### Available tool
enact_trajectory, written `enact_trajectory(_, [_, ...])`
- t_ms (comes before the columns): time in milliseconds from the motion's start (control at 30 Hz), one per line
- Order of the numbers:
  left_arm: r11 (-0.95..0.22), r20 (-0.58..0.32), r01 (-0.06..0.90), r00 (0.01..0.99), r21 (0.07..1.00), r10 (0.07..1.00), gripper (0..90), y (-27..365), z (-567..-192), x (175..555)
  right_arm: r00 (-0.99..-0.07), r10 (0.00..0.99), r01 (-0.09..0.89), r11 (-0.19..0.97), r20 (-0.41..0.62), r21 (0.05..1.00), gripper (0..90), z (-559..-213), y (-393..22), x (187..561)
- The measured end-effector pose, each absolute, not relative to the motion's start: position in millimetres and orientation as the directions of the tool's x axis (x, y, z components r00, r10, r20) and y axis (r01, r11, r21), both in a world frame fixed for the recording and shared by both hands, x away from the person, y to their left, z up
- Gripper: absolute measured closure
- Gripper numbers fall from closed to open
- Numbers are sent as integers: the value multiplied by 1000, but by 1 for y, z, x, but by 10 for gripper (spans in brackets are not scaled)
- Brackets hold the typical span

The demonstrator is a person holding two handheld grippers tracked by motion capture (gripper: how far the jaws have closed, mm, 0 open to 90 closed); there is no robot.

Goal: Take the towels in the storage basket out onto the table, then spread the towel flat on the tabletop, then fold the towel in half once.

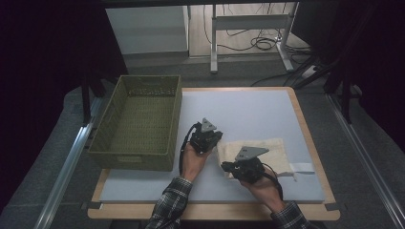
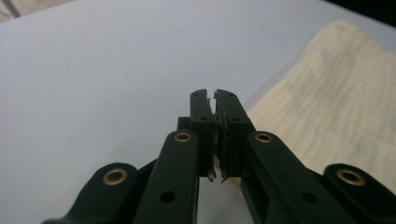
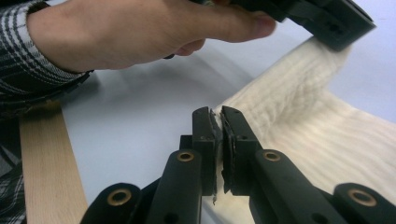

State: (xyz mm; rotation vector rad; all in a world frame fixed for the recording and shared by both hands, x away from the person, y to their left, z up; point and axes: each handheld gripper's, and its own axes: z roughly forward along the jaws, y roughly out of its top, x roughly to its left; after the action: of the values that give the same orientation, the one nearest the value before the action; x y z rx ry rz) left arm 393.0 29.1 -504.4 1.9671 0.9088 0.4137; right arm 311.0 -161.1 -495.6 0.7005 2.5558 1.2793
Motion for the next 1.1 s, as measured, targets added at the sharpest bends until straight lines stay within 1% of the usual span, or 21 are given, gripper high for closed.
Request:
enact_trajectory(367, [-350, -43, 389, 719, 852, 693, 863, -1, -493, 396, -832, 552, 350, 454, 50, 819, 848, -488, -204, 309])
enact_trajectory(800, [-375, -22, 338, 767, 863, 641, 862, -34, -483, 403, -808, 586, 358, 419, 53, 834, 848, -480, -233, 305])
enact_trajectory(1100, [-399, -4, 310, 794, 863, 608, 862, -58, -481, 409, -777, 626, 386, 392, 66, 835, 848, -480, -258, 304])
